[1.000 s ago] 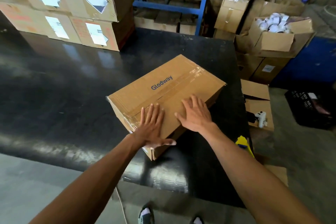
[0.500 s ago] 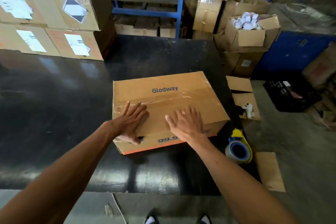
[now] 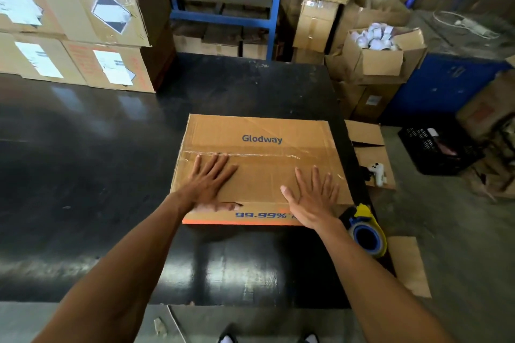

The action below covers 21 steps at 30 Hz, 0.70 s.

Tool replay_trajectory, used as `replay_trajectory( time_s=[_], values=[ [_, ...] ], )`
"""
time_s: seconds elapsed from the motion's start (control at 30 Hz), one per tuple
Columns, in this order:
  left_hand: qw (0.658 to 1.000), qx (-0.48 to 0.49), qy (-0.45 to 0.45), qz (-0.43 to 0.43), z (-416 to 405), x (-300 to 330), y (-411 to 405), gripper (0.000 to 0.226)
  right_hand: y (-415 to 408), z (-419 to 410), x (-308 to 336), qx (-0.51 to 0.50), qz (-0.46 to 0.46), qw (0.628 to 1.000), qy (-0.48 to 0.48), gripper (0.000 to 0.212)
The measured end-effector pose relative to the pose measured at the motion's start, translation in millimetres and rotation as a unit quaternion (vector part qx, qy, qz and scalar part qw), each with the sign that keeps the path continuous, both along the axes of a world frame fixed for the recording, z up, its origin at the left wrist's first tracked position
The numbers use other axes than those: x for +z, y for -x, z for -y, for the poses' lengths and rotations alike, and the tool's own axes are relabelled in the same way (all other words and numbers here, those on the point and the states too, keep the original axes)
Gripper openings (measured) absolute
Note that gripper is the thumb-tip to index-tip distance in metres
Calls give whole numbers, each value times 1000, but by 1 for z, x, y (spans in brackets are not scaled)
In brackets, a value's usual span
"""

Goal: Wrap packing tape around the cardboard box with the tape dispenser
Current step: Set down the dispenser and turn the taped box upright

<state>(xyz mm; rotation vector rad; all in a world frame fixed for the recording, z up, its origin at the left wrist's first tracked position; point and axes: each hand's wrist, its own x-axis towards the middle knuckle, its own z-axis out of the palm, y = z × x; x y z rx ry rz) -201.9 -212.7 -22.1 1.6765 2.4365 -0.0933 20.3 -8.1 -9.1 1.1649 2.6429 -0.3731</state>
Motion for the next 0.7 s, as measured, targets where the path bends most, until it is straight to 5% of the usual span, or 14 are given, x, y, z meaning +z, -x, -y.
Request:
replay_trajectory(
  time_s=[0.7],
  values=[
    [1000,-9,18,-17,-2,-2,2,115,0,-1,2,1,-5,1000,15,78]
  ],
)
